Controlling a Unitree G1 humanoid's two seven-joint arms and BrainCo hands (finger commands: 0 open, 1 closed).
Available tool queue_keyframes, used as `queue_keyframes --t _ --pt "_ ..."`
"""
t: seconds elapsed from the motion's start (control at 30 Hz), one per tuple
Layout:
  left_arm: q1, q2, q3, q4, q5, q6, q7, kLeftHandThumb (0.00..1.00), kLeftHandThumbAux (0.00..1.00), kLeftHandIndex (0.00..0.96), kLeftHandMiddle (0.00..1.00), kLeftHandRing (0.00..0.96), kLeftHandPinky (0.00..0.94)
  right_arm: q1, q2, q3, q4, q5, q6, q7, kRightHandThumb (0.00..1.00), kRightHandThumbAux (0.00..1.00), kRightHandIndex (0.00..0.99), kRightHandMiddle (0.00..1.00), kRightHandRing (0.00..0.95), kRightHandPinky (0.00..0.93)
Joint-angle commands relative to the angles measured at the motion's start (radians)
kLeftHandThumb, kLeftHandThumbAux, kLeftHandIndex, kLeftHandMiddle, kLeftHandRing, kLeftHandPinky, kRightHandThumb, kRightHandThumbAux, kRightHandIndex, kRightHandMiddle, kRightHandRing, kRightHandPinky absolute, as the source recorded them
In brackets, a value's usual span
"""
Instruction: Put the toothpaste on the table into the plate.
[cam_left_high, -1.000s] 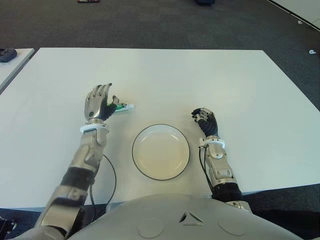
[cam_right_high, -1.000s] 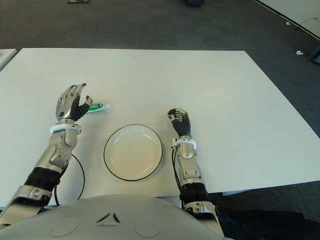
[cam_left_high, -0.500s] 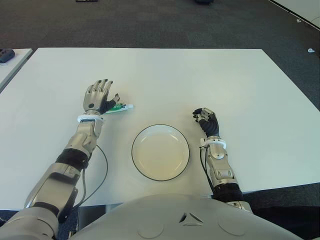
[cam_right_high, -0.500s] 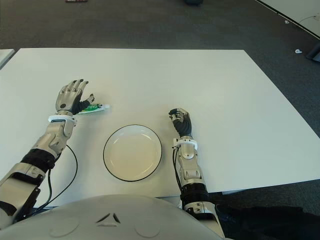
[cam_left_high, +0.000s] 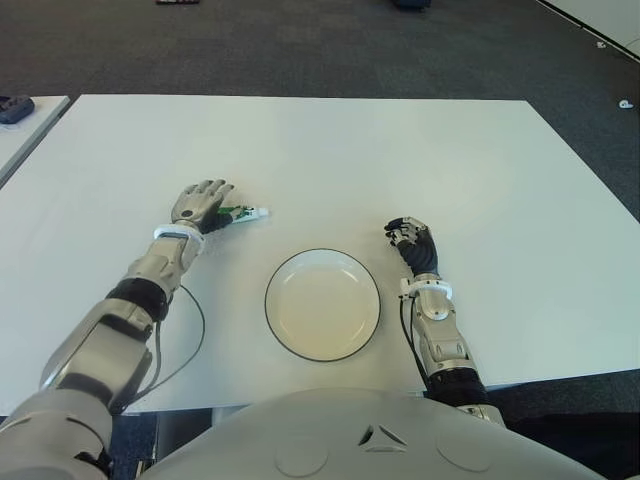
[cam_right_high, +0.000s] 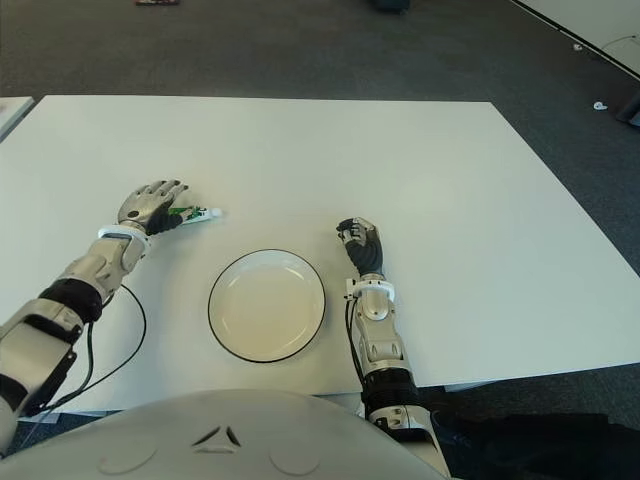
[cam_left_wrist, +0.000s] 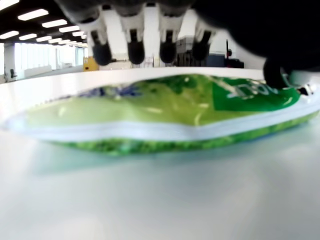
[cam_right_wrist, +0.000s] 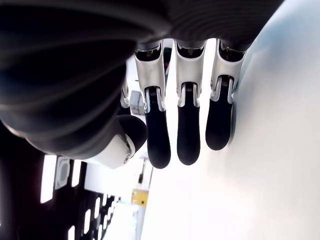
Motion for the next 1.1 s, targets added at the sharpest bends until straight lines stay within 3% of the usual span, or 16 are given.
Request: queue_keyframes --t 0.03,0.43,0.7,1.1 --pt "-0.035 0.008 -0.065 0.073 0.008 -0.061 -0.107 0.474 0.140 0.000 0.000 0.000 0.000 0.018 -0.002 0.001 0.002 -0.001 0.005 0.002 0.715 0.733 0.422 0.461 0.438 0.446" --pt "-0.073 0.054 -0.189 0.077 0.017 -0.213 -0.392 0.510 0.181 0.000 0.000 0.000 0.000 0.033 -0.002 0.001 -0.022 -0.007 0.011 -0.002 0.712 0.733 0.423 0.467 0.447 0.457" --pt "-0.028 0.148 -0.183 -0.081 -0.053 -0.279 -0.556 0.499 0.187 0.000 0.000 0.000 0.000 0.040 -0.004 0.002 -0.031 -0.005 0.006 0.002 0.713 0.732 0.423 0.476 0.452 0.460" --pt "-0.014 0.186 -0.175 -0.142 -0.136 -0.307 -0.689 0.498 0.193 0.000 0.000 0.000 0.000 0.046 -0.004 0.001 -0.036 0.003 -0.001 0.011 0.716 0.732 0.424 0.475 0.451 0.462"
